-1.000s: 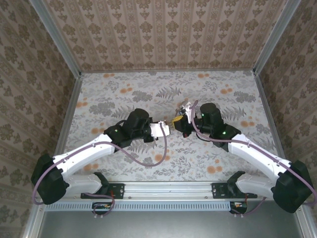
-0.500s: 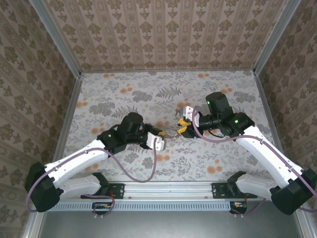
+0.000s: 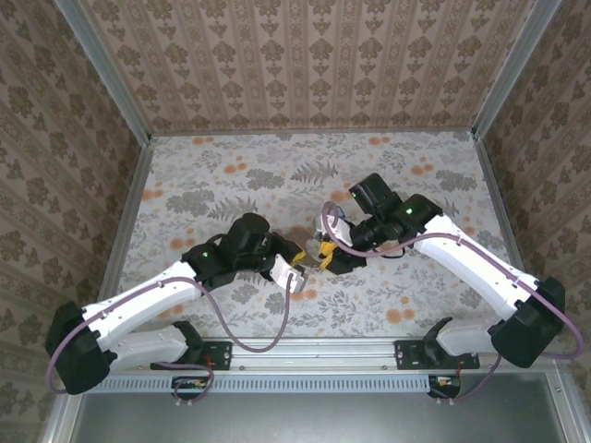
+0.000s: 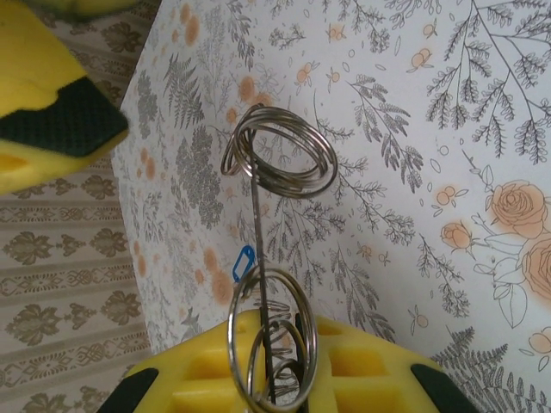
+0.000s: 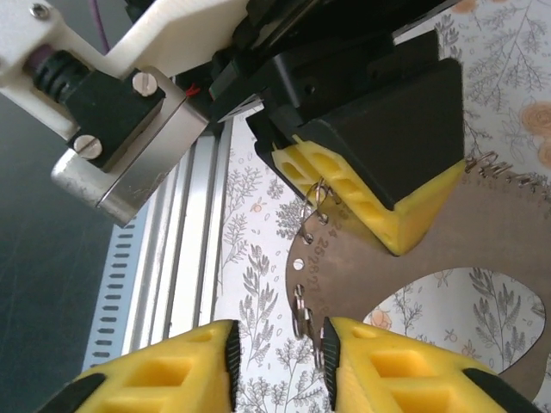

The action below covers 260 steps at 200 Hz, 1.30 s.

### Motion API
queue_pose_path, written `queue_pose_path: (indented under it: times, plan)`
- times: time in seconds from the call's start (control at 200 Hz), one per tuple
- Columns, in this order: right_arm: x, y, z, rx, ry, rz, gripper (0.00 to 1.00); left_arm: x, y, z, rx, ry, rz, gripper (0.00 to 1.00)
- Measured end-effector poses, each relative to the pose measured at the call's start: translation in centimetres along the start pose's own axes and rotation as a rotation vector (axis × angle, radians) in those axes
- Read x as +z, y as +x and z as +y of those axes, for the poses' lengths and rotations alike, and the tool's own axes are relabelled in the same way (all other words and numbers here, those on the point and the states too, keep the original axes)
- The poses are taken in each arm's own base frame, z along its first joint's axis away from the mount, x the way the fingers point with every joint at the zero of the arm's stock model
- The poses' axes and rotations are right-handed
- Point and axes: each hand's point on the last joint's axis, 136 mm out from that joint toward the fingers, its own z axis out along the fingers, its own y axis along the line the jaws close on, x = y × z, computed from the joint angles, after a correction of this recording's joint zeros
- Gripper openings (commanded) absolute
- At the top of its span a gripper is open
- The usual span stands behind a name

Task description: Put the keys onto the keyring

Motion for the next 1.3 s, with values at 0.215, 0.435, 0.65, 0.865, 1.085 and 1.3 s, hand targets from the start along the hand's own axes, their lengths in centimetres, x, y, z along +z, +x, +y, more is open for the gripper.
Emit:
queue_pose_path:
  times: [0.215,0.435,0.65,0.865,1.085,1.3]
  plan:
    - [0.6,0.9,0.5,-0.071,0.1,0.032,0.42,0.2,0.1,0.6,0.01,-0.025,0.02,0.0]
    - [1.4,1.2,-1.2,-0.121,0.216,0.074,0.39,0.4,0.1,0.5,0.012,-0.02,0.025,0.0]
    - [1.3,1.6,-2.0,-0.138,0.267,0.107,0.3,0.4,0.1,0.9,0.002,-0.037,0.023,0.0]
    - [1.6,1.9,-1.9,-0.148,0.277,0.124,0.15,0.7,0.3,0.8,-0.009,-0.032,0.032,0.0]
    - [1.6,2.1,-2.0,-0.147,0.286,0.134,0.13,1.0,0.5,0.6,-0.027,-0.021,0.04,0.0]
    - [1.6,2.2,-2.0,-0.145,0.283,0.138,0.12,1.1,0.6,0.5,-0.035,-0.019,0.043,0.0]
